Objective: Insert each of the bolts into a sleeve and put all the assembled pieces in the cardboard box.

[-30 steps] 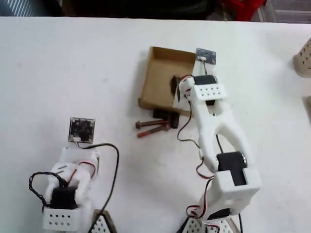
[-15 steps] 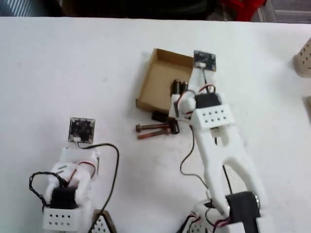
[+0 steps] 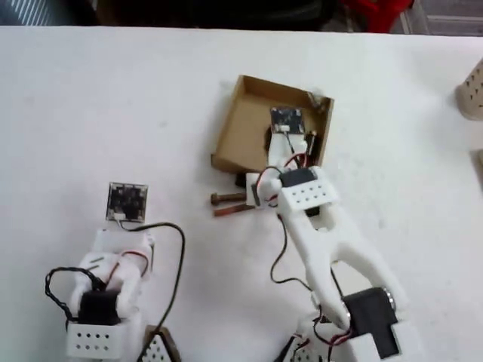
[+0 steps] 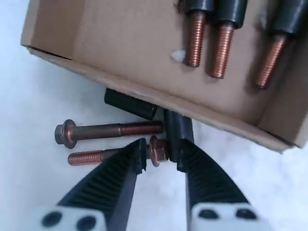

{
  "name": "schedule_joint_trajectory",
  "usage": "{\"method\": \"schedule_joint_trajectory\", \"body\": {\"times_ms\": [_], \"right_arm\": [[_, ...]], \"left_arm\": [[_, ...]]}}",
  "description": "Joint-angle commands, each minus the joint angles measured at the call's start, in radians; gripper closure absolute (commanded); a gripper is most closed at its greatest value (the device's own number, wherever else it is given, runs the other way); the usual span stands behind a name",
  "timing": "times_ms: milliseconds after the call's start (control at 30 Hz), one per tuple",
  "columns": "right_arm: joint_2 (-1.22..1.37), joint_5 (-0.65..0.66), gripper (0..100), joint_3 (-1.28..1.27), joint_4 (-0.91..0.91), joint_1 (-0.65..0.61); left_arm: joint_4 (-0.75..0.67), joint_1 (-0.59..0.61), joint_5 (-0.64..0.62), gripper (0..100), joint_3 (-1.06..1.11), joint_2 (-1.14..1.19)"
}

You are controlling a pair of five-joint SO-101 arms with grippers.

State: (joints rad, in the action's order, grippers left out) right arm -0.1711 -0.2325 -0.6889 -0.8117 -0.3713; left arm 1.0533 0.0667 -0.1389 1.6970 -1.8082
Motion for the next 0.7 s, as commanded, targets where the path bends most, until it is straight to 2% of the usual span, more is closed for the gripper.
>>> {"method": "schedule_joint_trajectory", "body": {"times_ms": [0, 267, 467, 667], "right_arm": [[0.031, 0.068, 92.0, 0.008, 0.074, 0.015], [0.067, 0.104, 92.0, 0.008, 0.104, 0.077], [0.082, 0.183, 92.0, 0.000, 0.101, 0.070], [0.183, 0.181, 92.0, 0.064, 0.068, 0.059]], "left_arm": [[0.000, -0.008, 0.008, 98, -0.003, -0.019], [0.002, -0.008, 0.008, 98, -0.003, -0.019], [0.002, -0.008, 0.008, 98, -0.003, -0.019], [0.002, -0.008, 0.008, 98, -0.003, -0.019]]}}
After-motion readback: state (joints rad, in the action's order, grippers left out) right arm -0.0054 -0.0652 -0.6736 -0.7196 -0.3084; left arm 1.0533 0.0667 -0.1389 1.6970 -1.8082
